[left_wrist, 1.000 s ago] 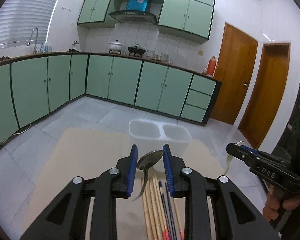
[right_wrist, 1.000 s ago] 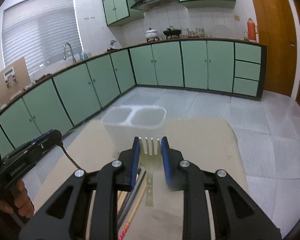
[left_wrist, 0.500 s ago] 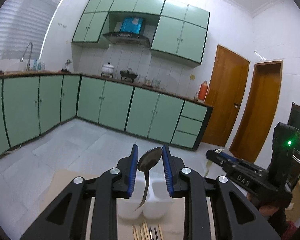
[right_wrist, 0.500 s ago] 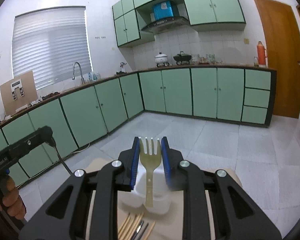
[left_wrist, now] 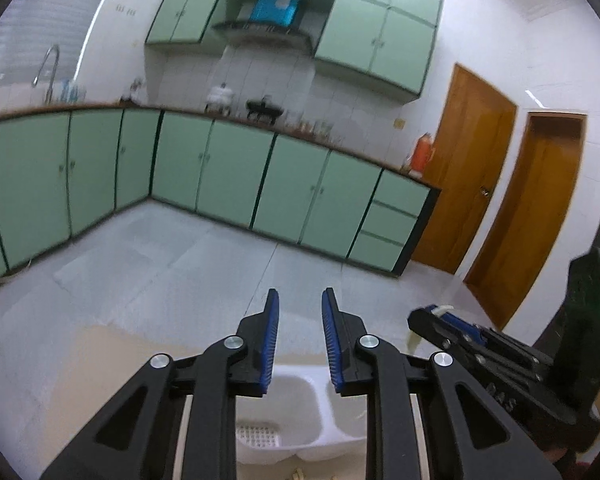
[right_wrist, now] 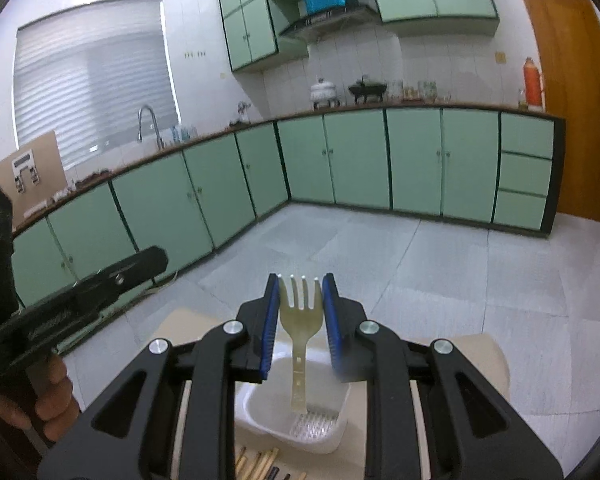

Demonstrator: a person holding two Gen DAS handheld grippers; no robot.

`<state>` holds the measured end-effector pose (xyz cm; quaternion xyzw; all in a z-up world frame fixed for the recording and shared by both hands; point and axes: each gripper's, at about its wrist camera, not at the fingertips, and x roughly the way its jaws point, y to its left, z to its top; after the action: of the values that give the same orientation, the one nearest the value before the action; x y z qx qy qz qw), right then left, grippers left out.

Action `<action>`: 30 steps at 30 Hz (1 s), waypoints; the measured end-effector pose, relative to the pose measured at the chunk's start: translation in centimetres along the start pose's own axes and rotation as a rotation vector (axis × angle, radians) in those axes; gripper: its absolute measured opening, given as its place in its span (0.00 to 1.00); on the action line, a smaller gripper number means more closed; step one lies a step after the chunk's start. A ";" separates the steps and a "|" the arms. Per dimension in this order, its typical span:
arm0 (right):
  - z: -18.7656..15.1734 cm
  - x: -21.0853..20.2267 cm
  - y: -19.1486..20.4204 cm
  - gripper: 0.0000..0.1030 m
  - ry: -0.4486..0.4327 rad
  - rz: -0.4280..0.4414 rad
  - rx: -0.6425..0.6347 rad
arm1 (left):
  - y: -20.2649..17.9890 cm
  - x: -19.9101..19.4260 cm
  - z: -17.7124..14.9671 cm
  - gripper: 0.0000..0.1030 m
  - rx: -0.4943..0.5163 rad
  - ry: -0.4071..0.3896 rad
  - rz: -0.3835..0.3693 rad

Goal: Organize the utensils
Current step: 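Lift the fork into the holder with the right tool while the left tool carries the spoon, then open the right tool and withdraw while the left tool lowers the spoon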

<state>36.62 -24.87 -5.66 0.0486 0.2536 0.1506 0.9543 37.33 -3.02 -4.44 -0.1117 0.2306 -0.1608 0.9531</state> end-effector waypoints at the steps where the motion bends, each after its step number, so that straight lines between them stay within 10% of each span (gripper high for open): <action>1: -0.4 0.3 0.0 0.20 0.011 0.002 0.000 | 0.2 -0.1 -0.3 0.21 -0.004 0.003 0.001; 5: -1.5 1.2 0.6 0.24 0.052 0.012 -0.002 | 0.2 -1.2 -1.1 0.21 0.010 0.005 0.001; 7: -2.1 1.2 0.9 0.46 0.066 0.013 0.002 | -0.1 -1.6 -1.5 0.25 0.034 0.011 0.024; 30: -14.7 -9.7 2.3 0.65 0.182 -0.056 0.081 | -1.1 -10.1 -13.5 0.51 0.088 0.199 0.132</action>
<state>20.62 -25.44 -13.48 0.0660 0.3466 0.1170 0.9283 22.17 -2.27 -11.75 -0.0380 0.3235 -0.1178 0.9381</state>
